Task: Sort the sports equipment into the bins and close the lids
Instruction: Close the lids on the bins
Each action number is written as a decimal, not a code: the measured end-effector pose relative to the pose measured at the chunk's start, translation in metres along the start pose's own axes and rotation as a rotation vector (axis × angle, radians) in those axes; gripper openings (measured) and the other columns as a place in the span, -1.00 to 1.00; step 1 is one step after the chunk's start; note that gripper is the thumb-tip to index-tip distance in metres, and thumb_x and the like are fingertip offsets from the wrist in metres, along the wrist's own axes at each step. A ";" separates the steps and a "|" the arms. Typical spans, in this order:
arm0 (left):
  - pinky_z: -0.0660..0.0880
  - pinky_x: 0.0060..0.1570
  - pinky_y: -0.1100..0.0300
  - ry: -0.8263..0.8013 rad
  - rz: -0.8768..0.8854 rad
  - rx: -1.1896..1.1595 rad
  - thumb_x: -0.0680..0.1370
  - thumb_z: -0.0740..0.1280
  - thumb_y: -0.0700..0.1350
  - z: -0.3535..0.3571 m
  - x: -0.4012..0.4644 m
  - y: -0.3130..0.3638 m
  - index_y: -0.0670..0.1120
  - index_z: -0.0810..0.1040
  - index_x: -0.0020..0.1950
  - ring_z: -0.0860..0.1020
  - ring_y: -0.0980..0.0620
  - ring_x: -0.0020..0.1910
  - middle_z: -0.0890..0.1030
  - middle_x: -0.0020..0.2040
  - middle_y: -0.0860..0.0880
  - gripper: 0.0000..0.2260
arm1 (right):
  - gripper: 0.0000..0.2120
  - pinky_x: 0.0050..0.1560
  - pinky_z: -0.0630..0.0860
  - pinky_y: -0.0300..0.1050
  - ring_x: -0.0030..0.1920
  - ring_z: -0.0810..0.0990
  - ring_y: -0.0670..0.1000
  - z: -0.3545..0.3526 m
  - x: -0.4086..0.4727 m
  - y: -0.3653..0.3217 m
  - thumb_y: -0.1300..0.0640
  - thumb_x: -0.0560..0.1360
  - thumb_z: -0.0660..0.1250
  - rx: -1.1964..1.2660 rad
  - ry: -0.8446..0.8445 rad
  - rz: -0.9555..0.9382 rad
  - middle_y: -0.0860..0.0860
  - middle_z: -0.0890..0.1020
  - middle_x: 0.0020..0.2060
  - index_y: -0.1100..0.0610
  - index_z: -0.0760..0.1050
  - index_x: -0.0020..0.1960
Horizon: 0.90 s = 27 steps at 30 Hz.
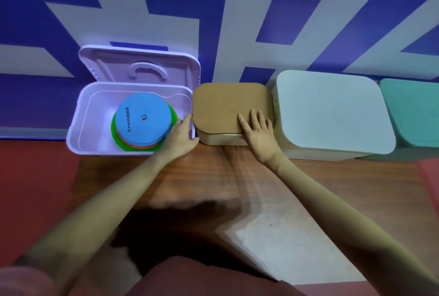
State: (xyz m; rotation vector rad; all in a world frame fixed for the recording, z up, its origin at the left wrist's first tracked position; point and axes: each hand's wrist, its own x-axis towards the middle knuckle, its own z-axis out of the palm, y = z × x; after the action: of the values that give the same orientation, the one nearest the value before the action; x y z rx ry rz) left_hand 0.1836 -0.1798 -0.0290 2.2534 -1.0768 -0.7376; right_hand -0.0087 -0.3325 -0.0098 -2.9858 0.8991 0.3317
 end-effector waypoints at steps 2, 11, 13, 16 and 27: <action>0.36 -0.09 0.15 0.042 0.029 -0.006 0.47 0.36 -0.18 0.004 -0.002 0.001 -0.05 0.24 0.48 0.48 -0.17 0.04 0.48 0.05 -0.21 -0.40 | -0.47 0.41 0.08 0.27 0.49 0.00 0.36 -0.002 0.000 0.001 0.03 0.65 0.05 0.012 0.005 0.004 0.31 0.05 0.49 0.09 -0.04 0.55; 0.45 0.01 0.02 0.085 0.046 0.066 0.46 0.30 -0.25 0.006 0.001 0.008 -0.10 0.31 0.43 0.47 -0.25 0.04 0.40 0.06 -0.22 -0.46 | -0.48 0.42 0.09 0.22 0.51 0.00 0.30 -0.010 0.002 0.003 0.04 0.64 0.06 0.026 -0.019 0.032 0.27 0.06 0.50 0.09 0.00 0.54; 0.47 0.02 -0.01 0.084 0.021 0.101 0.45 0.29 -0.26 0.007 0.004 0.011 -0.12 0.33 0.39 0.46 -0.26 0.07 0.39 0.08 -0.22 -0.50 | -0.48 0.42 0.11 0.21 0.50 0.02 0.29 -0.012 0.002 0.004 0.04 0.64 0.07 0.028 -0.028 0.031 0.27 0.08 0.50 0.09 0.01 0.54; 0.48 0.02 -0.02 0.078 -0.009 0.114 0.46 0.28 -0.26 0.005 0.008 0.015 -0.13 0.36 0.33 0.47 -0.25 0.05 0.37 0.09 -0.20 -0.57 | -0.47 0.42 0.13 0.20 0.50 0.04 0.29 -0.014 0.002 0.006 0.00 0.63 0.09 0.012 -0.037 0.021 0.26 0.10 0.50 0.08 0.03 0.54; 0.42 -0.08 0.08 -0.044 -0.074 -0.009 0.37 0.24 -0.28 -0.013 0.025 0.021 -0.20 0.49 0.10 0.49 -0.17 -0.04 0.48 -0.05 -0.20 -0.69 | -0.46 0.44 0.09 0.21 0.51 0.04 0.27 -0.008 0.001 0.006 -0.08 0.63 0.04 0.027 -0.019 0.014 0.26 0.11 0.50 0.09 0.04 0.54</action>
State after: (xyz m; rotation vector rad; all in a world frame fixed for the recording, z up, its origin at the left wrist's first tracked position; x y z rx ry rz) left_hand 0.1951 -0.2085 -0.0124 2.2893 -1.0130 -0.8237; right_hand -0.0092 -0.3387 -0.0015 -2.9485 0.9161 0.3446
